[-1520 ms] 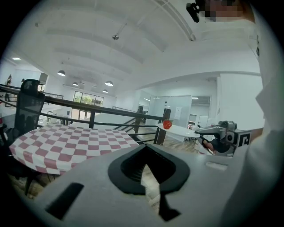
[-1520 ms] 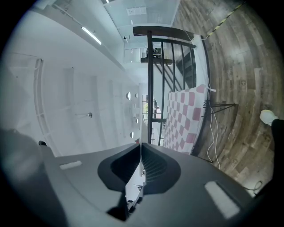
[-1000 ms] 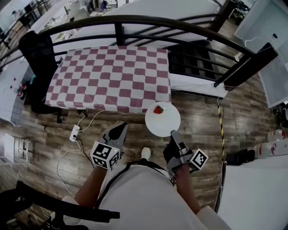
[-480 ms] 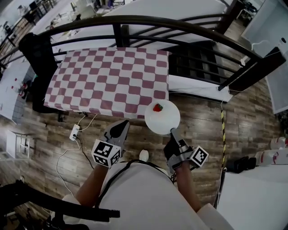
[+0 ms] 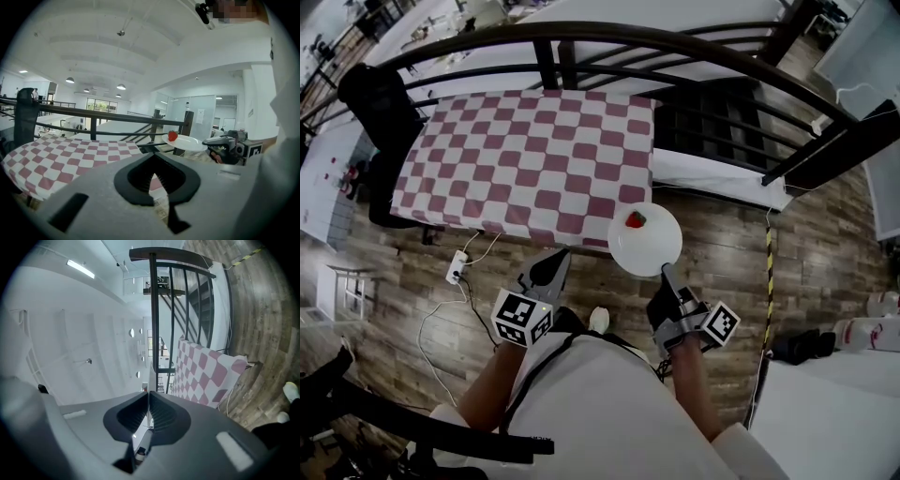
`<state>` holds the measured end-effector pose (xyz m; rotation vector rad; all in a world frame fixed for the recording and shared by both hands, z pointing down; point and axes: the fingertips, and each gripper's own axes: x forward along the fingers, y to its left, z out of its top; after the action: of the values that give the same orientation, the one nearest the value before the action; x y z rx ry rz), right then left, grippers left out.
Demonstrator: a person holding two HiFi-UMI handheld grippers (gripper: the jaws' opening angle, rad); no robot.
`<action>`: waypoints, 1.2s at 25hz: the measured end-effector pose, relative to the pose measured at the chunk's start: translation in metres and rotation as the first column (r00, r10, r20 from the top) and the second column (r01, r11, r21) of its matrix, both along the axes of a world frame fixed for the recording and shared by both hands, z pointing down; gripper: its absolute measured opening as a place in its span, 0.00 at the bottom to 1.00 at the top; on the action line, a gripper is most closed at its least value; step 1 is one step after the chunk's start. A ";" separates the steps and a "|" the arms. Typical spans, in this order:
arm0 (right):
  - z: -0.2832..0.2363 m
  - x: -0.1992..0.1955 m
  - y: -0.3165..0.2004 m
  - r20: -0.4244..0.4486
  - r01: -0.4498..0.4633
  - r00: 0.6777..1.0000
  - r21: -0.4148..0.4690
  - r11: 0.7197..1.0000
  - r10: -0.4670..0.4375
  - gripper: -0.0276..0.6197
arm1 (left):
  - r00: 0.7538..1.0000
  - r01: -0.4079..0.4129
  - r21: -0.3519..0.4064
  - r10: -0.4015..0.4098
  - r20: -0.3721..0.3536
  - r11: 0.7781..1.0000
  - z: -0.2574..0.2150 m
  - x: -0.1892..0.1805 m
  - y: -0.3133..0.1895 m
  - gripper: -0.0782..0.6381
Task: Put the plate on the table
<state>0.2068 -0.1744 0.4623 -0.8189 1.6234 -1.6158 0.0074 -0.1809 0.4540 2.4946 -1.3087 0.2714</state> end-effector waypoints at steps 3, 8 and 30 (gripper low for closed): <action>0.005 0.002 -0.004 -0.003 0.005 1.000 0.001 1.000 -0.005 0.07 | 1.000 0.010 -0.003 -0.010 0.002 1.000 0.002 0.000 -0.003 0.12; 0.016 -0.006 -0.016 -0.007 0.022 1.000 -0.019 1.000 -0.023 0.07 | 1.000 0.018 -0.017 -0.018 -0.001 1.000 0.005 -0.002 -0.012 0.12; 0.071 -0.025 -0.187 -0.051 -0.042 0.998 0.043 0.998 0.044 0.07 | 0.993 -0.119 -0.064 0.119 -0.018 0.991 0.040 -0.002 -0.175 0.12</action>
<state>0.1813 -0.3613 0.5333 -0.8751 1.6586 -1.5377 0.0059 -0.3563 0.4937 2.5185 -1.1288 0.3180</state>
